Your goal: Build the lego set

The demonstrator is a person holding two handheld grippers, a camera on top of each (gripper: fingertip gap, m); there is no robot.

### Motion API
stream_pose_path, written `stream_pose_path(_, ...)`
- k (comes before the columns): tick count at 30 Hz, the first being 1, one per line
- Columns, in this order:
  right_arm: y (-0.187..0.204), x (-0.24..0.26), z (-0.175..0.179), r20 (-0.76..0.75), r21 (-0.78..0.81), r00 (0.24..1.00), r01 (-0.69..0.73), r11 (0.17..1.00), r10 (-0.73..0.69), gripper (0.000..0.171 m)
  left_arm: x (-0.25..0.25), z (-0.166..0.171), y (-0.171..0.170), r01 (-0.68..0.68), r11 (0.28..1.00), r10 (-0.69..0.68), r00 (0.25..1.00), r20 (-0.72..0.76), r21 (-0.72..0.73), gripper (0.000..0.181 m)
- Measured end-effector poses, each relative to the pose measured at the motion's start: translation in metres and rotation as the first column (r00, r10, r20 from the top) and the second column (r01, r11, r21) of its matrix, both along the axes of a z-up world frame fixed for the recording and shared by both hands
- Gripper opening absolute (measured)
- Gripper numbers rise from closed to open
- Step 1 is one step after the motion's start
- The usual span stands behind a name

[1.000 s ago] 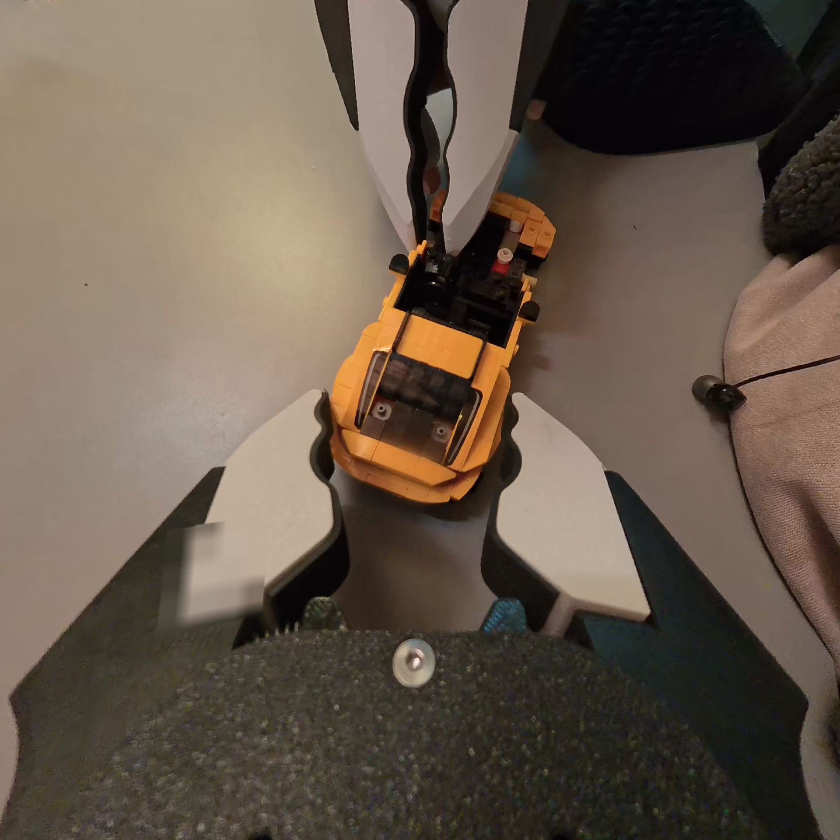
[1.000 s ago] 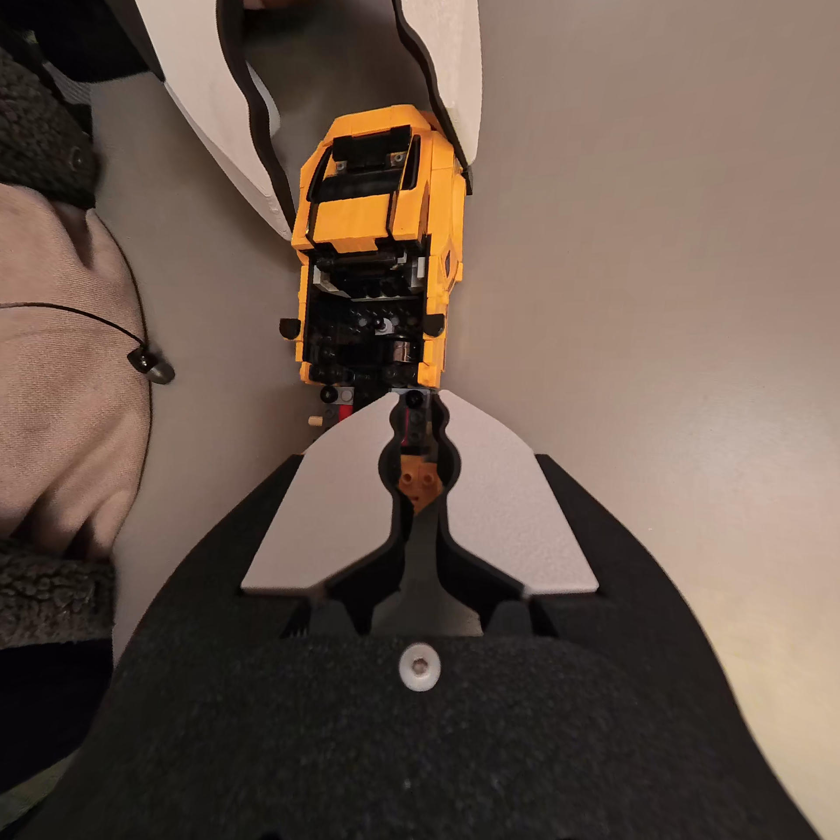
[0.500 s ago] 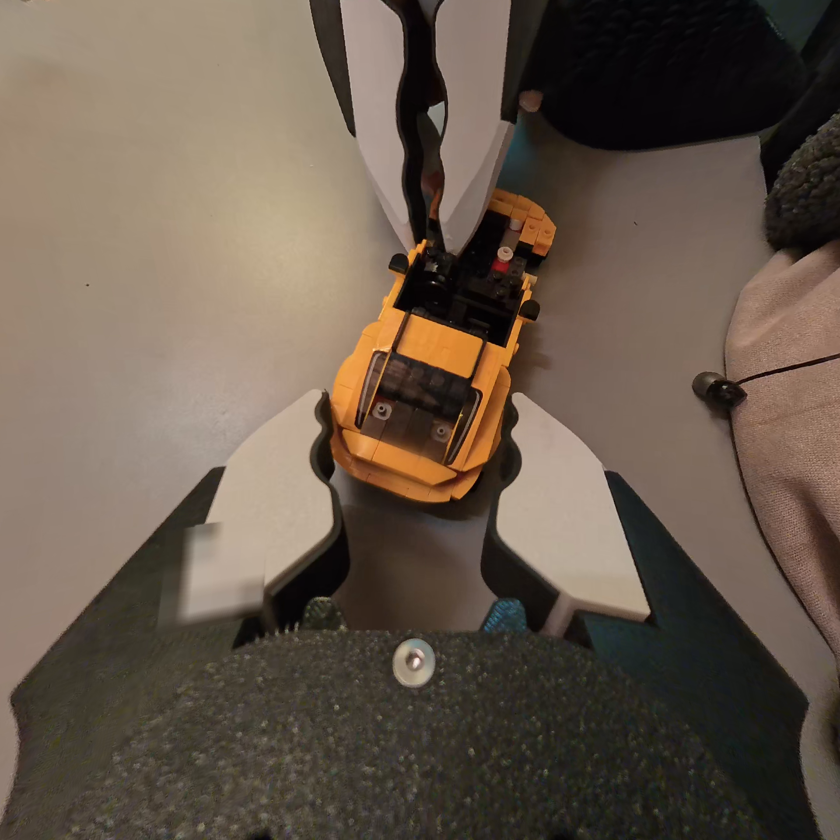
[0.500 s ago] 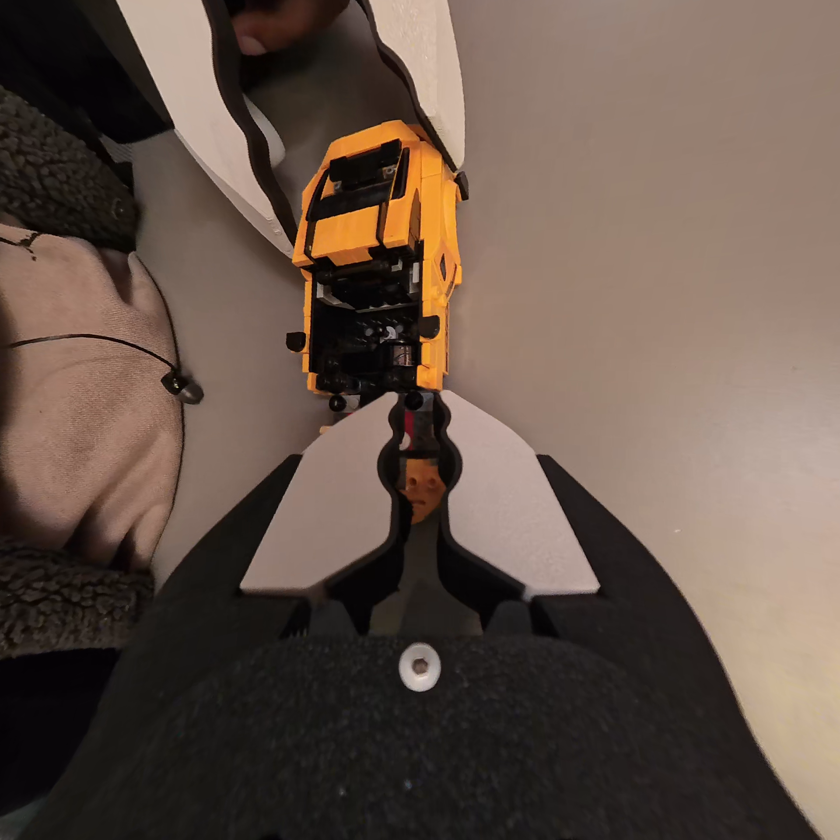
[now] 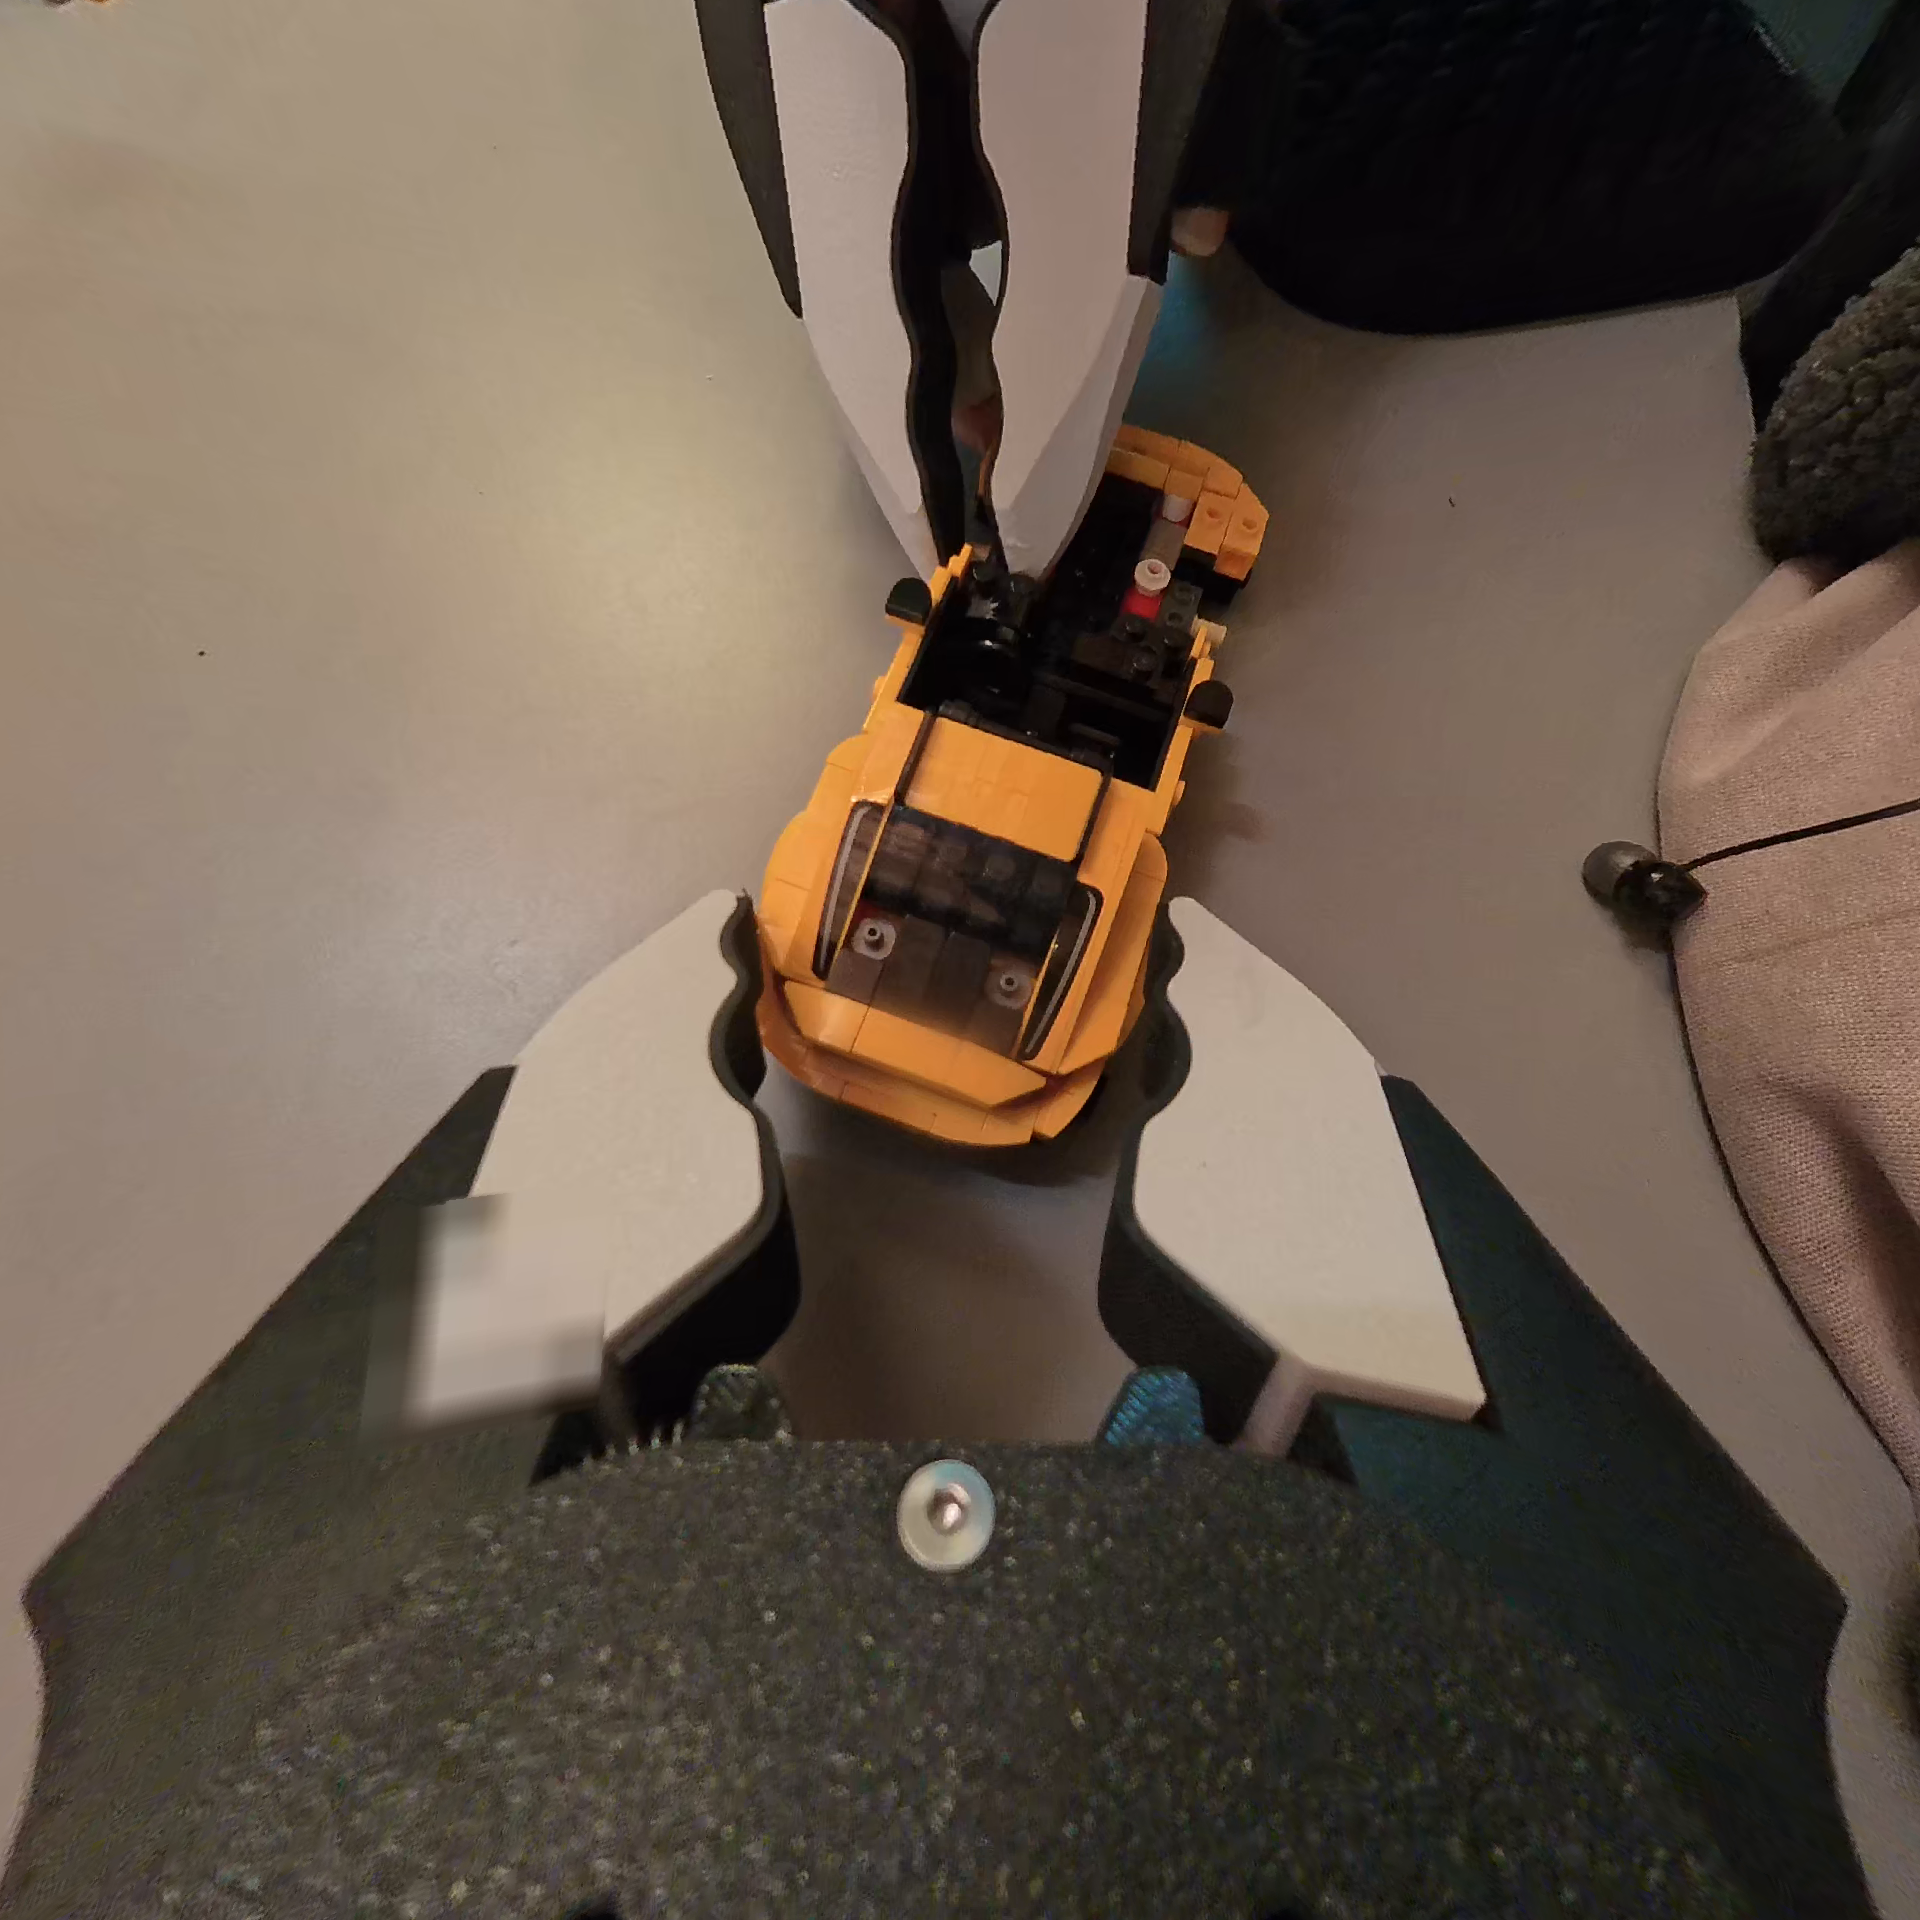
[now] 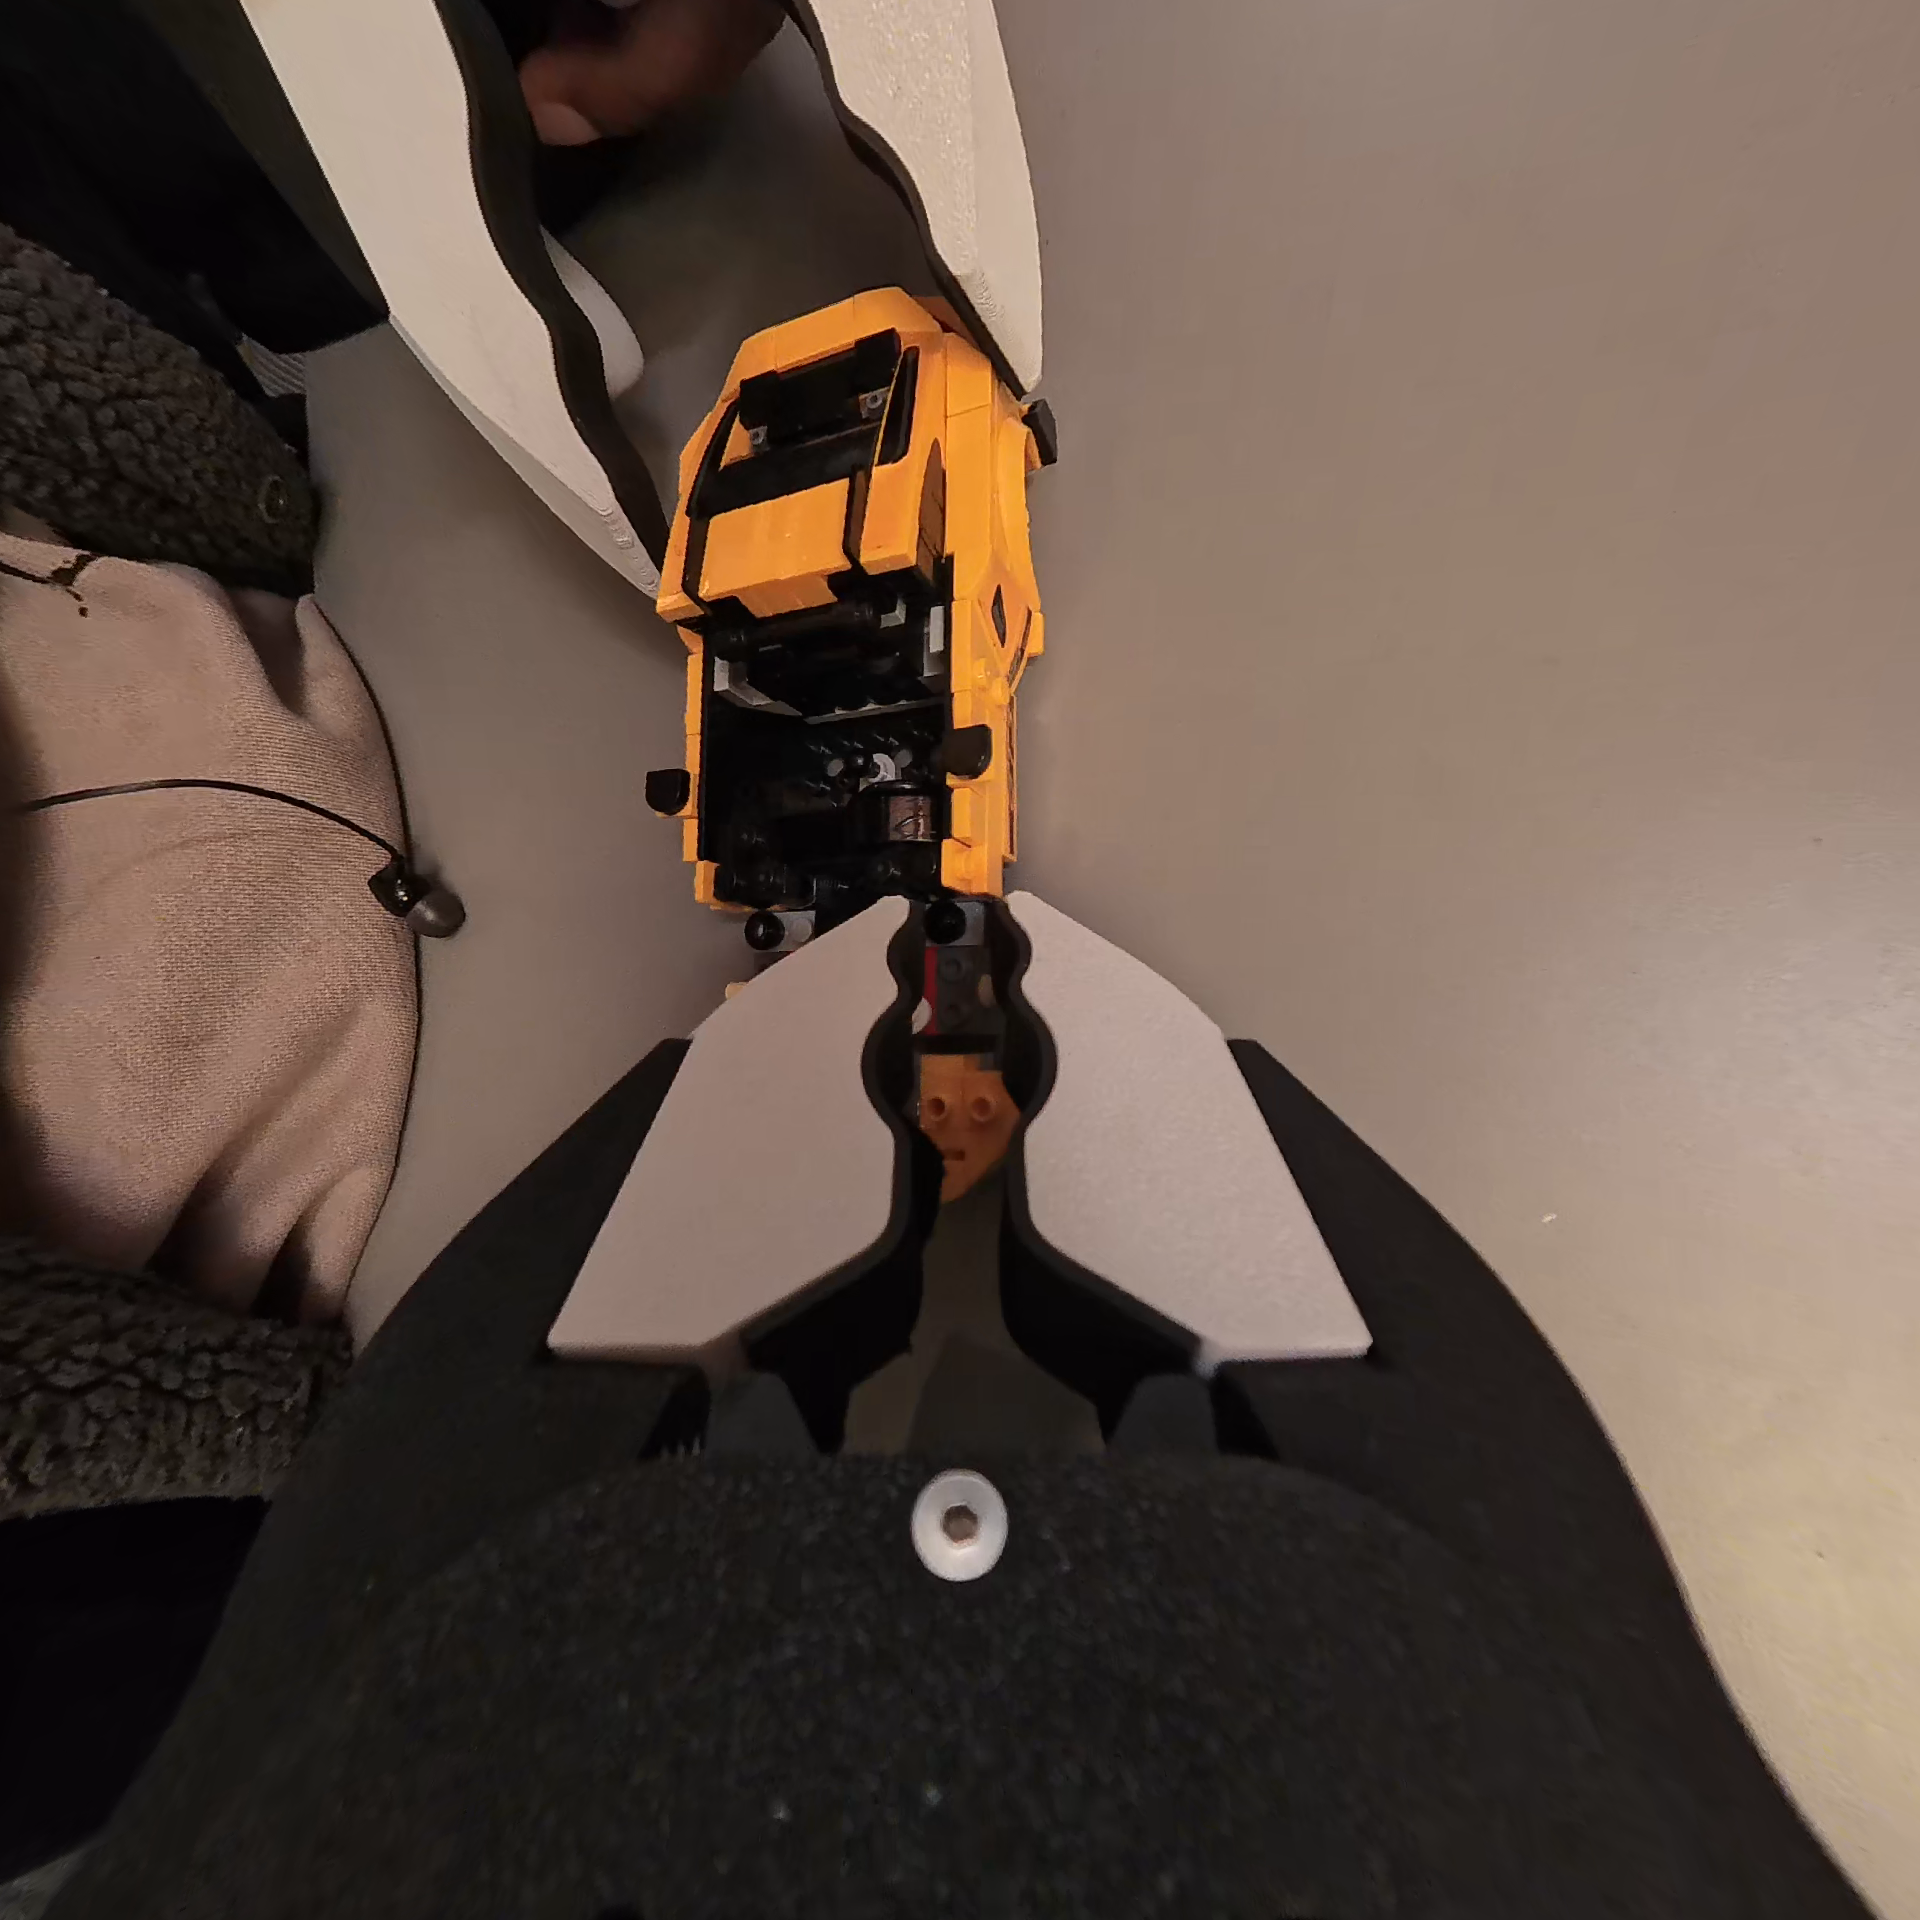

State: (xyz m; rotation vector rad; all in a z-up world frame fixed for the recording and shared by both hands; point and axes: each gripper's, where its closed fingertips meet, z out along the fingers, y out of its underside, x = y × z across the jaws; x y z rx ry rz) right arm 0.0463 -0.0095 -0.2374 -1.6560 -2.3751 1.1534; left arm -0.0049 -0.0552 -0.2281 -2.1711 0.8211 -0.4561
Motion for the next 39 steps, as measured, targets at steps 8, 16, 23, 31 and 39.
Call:
stream_pose_path(8,0.000,0.001,0.000,-0.027,0.015,1.000,-0.011,1.000,0.012,0.015,0.000,0.000,0.000,0.001,1.000,-0.001,1.000,0.000,0.000,0.070)
stream_pose_path(16,0.003,0.002,0.010,-0.080,0.016,0.997,-0.013,1.000,0.014,0.018,0.000,0.000,0.000,0.003,1.000,-0.003,1.000,0.000,0.000,0.070)
stream_pose_path(23,0.002,0.010,0.012,-0.185,0.214,0.973,-0.101,0.972,0.141,0.007,0.000,0.000,0.000,0.003,1.000,-0.003,1.000,0.001,-0.001,0.070)
stream_pose_path(31,-0.002,0.007,0.009,-0.206,0.316,0.962,-0.108,0.942,0.180,0.004,0.001,-0.001,0.000,0.002,1.000,-0.002,1.000,-0.002,-0.001,0.070)
stream_pose_path(39,-0.001,0.005,0.006,-0.196,0.350,0.963,-0.106,0.931,0.184,0.003,0.001,-0.001,0.000,0.003,1.000,-0.003,1.000,-0.002,-0.001,0.070)
